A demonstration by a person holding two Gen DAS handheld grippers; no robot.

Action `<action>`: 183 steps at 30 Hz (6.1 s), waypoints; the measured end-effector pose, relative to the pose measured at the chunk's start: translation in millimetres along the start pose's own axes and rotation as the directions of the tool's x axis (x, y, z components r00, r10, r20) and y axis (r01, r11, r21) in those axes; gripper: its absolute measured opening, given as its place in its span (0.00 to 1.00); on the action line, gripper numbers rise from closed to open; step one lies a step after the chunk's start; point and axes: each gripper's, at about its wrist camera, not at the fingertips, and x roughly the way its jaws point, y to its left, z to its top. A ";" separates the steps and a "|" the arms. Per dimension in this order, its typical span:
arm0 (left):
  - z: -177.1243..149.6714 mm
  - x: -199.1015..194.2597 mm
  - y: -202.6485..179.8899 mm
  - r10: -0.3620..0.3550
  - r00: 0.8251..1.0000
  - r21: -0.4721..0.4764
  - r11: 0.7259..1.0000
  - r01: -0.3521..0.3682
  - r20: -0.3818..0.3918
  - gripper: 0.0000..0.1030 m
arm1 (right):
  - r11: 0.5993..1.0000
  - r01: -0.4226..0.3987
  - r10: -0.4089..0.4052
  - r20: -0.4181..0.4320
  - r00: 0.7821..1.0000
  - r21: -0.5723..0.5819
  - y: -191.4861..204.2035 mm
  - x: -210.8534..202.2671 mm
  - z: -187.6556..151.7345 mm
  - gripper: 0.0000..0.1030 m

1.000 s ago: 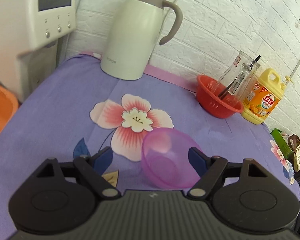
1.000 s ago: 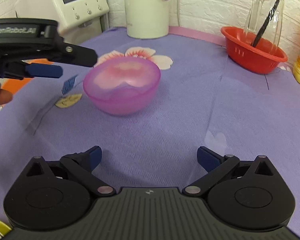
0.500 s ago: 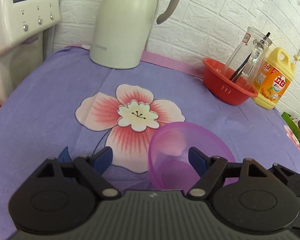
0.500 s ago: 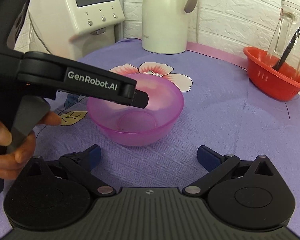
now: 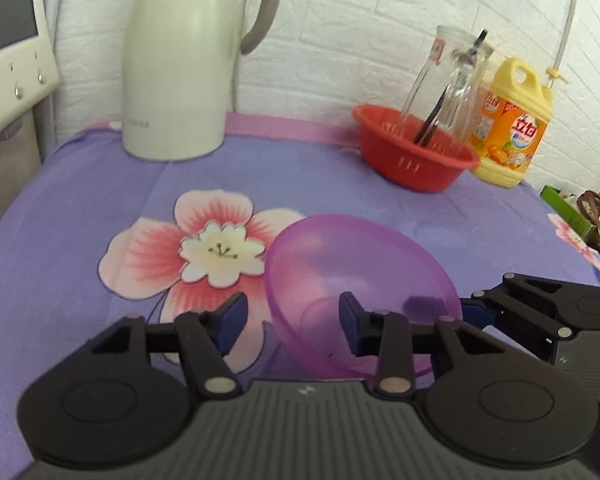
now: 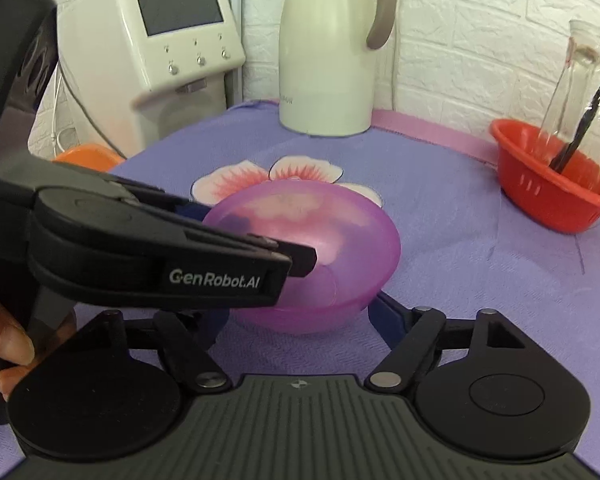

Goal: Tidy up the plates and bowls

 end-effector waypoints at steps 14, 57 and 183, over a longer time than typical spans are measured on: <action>-11.9 -118.9 -123.4 -0.132 0.988 0.090 0.988 0.125 0.075 0.38 | 0.997 0.073 -0.072 0.079 0.994 -0.014 3.1 -156.8 -20.7 1.00; -175.1 -207.3 -233.4 -0.271 0.962 -0.049 0.961 0.271 0.010 0.92 | 0.864 0.172 -0.273 0.155 0.949 0.473 -34.3 -373.5 -249.2 1.00; -187.3 -286.9 -74.4 0.053 0.985 -0.208 0.978 -0.017 0.166 0.94 | 0.972 0.114 -0.154 0.190 0.970 0.205 129.7 -246.6 -141.3 1.00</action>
